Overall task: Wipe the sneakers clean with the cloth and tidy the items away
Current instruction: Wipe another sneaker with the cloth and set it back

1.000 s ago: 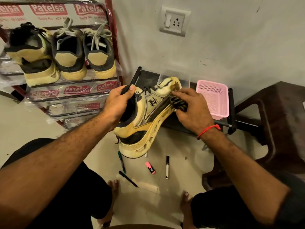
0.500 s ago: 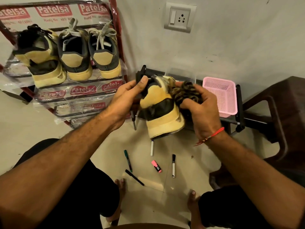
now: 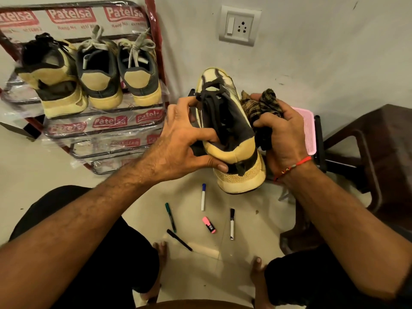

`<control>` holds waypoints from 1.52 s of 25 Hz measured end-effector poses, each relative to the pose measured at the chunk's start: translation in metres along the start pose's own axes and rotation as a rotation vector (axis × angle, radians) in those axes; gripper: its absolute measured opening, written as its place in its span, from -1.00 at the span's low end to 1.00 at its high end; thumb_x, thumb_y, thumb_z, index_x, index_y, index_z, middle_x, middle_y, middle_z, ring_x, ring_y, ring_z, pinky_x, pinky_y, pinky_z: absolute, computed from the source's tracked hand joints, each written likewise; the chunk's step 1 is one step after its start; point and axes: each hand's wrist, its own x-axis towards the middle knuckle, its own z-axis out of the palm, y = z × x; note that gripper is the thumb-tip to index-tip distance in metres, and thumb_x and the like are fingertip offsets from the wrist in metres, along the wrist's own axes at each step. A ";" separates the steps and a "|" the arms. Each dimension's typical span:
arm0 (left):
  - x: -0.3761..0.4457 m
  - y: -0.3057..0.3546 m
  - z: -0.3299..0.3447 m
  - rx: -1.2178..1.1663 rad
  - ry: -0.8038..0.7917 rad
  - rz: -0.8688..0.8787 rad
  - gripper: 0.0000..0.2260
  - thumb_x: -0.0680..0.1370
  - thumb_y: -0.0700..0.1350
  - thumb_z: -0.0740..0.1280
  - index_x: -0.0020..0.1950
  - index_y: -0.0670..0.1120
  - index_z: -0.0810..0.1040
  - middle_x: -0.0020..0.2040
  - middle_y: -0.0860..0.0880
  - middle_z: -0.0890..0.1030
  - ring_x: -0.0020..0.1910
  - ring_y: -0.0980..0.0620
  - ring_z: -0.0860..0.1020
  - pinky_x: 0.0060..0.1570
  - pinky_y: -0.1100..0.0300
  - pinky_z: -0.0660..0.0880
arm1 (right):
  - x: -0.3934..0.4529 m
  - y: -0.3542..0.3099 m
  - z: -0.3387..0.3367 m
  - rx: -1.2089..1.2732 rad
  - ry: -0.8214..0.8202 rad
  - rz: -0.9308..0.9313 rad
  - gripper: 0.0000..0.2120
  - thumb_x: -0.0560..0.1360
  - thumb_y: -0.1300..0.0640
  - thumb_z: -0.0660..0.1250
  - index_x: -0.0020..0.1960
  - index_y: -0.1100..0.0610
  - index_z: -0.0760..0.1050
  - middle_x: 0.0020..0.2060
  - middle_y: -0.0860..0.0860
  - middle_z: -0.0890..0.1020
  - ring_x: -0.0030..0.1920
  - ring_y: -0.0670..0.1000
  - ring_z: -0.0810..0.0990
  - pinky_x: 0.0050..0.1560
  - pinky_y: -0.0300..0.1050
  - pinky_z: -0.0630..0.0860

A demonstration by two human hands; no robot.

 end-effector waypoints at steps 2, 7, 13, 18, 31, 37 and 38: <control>-0.003 0.008 -0.001 0.076 0.087 -0.011 -0.50 0.37 0.52 0.27 0.01 0.19 0.66 0.43 -0.26 0.27 0.38 -0.27 0.21 0.31 -0.12 0.28 | 0.000 -0.001 0.003 0.028 -0.021 0.056 -0.56 0.35 0.48 0.18 0.19 0.32 0.56 0.05 0.28 0.66 0.09 0.27 0.64 0.11 0.17 0.59; -0.001 0.003 -0.012 0.095 0.017 0.056 -0.48 0.57 0.41 0.10 0.01 0.09 0.69 0.62 -0.22 0.09 0.60 -0.31 -0.06 0.48 -0.36 -0.05 | 0.005 0.009 0.000 -0.048 -0.040 0.168 -0.54 0.29 0.40 0.26 0.17 0.26 0.61 0.08 0.28 0.65 0.15 0.31 0.61 0.25 0.30 0.50; -0.006 -0.002 -0.009 -0.211 -0.204 0.067 -0.65 0.64 0.33 -0.01 0.11 0.22 0.48 0.20 0.22 0.37 0.27 0.37 0.30 0.43 -0.02 0.19 | -0.007 0.019 0.003 -0.177 -0.149 0.369 -0.67 0.44 0.43 0.23 0.08 0.19 0.64 -0.02 0.20 0.70 0.01 0.19 0.66 0.23 0.25 0.52; -0.010 0.003 -0.010 -0.443 -0.307 -0.247 -0.73 0.75 -0.05 0.03 0.25 0.01 0.52 0.02 0.33 0.27 -0.03 0.71 0.25 0.00 0.70 0.12 | -0.005 0.026 0.004 -0.286 -0.165 0.442 -0.77 0.48 0.35 0.27 0.11 0.33 0.58 0.03 0.40 0.60 -0.02 0.26 0.59 0.19 0.32 0.49; 0.008 -0.011 0.002 -0.740 -0.218 -0.648 -0.69 0.61 0.14 0.29 -0.03 -0.10 0.61 -0.27 0.10 0.58 -0.28 0.21 0.54 -0.16 0.23 0.41 | 0.002 -0.001 -0.003 -0.663 -0.177 -0.049 -0.47 0.31 0.17 0.34 0.29 0.10 0.57 0.13 0.00 0.66 0.17 -0.02 0.61 0.17 -0.03 0.59; 0.012 -0.004 0.015 -0.477 -0.020 -0.565 -0.65 0.64 0.07 0.28 -0.02 -0.23 0.60 -0.02 -0.04 0.53 -0.07 -0.03 0.53 -0.06 0.01 0.50 | -0.022 0.000 0.010 -1.244 -0.470 -0.657 -0.47 0.37 0.02 0.23 0.31 0.07 0.55 0.19 0.00 0.61 0.17 0.07 0.53 0.17 0.15 0.49; 0.013 -0.006 0.017 -0.460 0.010 -0.551 -0.65 0.66 0.04 0.26 -0.02 -0.25 0.60 0.02 -0.09 0.53 -0.01 -0.10 0.54 0.03 -0.09 0.51 | -0.023 0.004 0.010 -1.323 -0.478 -0.704 -0.48 0.37 0.00 0.22 0.30 0.07 0.56 0.19 -0.01 0.61 0.15 0.09 0.52 0.11 0.16 0.49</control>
